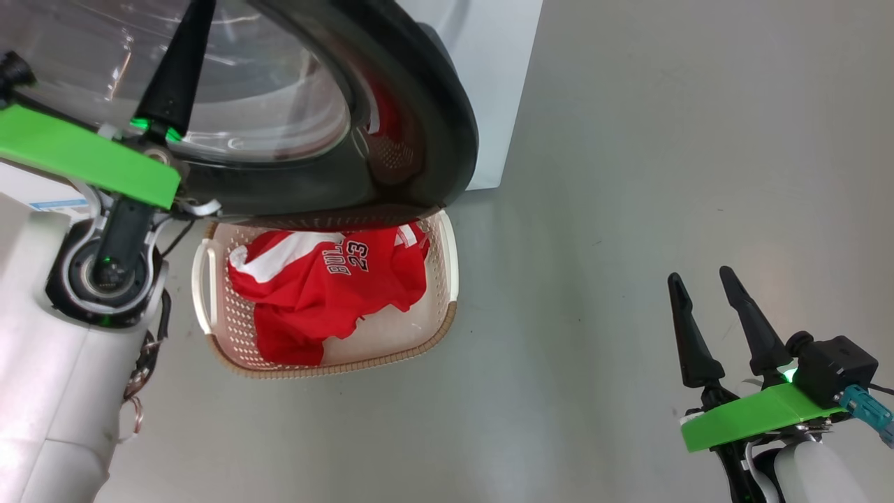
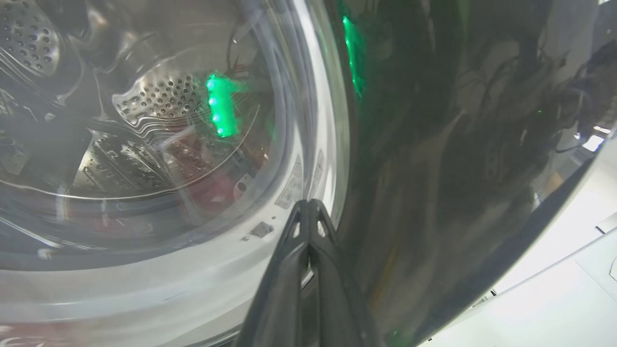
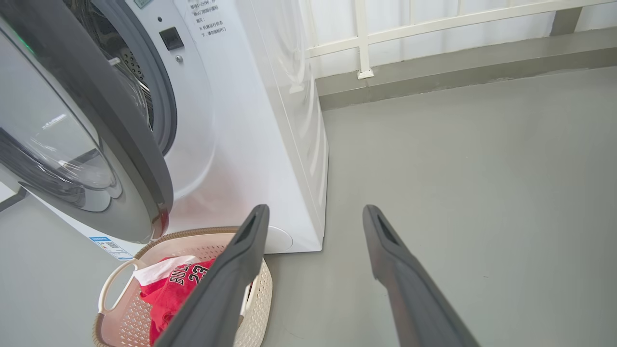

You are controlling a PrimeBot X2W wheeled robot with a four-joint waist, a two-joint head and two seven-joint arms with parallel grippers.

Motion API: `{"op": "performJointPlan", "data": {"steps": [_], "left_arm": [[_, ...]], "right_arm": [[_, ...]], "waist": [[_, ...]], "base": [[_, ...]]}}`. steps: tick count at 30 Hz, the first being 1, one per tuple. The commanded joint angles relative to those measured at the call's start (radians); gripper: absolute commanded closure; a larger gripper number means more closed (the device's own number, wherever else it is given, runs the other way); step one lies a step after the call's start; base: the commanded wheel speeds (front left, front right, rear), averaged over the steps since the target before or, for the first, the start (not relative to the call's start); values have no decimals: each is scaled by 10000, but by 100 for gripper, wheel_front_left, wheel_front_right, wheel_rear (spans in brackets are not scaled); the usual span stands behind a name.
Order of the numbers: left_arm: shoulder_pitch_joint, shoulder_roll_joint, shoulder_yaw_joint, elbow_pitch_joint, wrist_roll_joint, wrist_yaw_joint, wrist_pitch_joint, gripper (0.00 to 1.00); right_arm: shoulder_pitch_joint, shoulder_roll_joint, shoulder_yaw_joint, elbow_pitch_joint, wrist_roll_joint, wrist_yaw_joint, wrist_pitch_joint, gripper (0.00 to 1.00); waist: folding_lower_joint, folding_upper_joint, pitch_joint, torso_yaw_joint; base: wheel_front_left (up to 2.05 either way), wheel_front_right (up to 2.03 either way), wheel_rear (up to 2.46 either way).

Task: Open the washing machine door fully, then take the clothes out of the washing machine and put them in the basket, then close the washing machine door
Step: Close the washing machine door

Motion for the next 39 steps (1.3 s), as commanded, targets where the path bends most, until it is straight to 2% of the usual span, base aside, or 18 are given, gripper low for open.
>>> {"op": "performJointPlan", "data": {"steps": [1, 9, 27, 31, 32, 33, 39], "left_arm": [[-295, 514, 262, -178, -102, -69, -70, 100], [478, 670, -146, -315, -408, -69, -524, 100], [3748, 799, -613, -690, -572, -69, -1957, 100], [4552, 916, -656, -695, -327, -69, -2185, 83], [4938, 962, -637, -692, -213, -69, -2256, 73], [5113, 965, -612, -687, -167, -69, -2282, 68], [5921, 995, -353, -669, 95, -69, -2338, 58]], "right_arm": [[-129, -19, 214, -255, -81, 73, -65, 0], [87, -76, 266, -127, -77, 73, -65, 0], [918, -465, 205, -23, 19, 73, -65, 0], [1145, -505, 174, -14, 49, 73, -65, 0], [1256, -525, 160, -18, 62, 73, -65, 0], [1313, -537, 140, -19, 70, 73, -65, 0], [1557, -586, 73, -24, 103, 73, -65, 0]], "waist": [[0, -1, -39, 15], [0, -1, -573, 221], [0, -1, -1843, 960], [0, -1, -2108, 1049], [0, -1, -2214, 1082], [0, -1, -2277, 1114], [0, -1, -2487, 1221]], "base": [[0, 0, 0], [0, 0, 0], [0, 0, 0], [0, 0, 0], [0, 0, 0], [0, 0, 0], [0, 0, 0]]}}
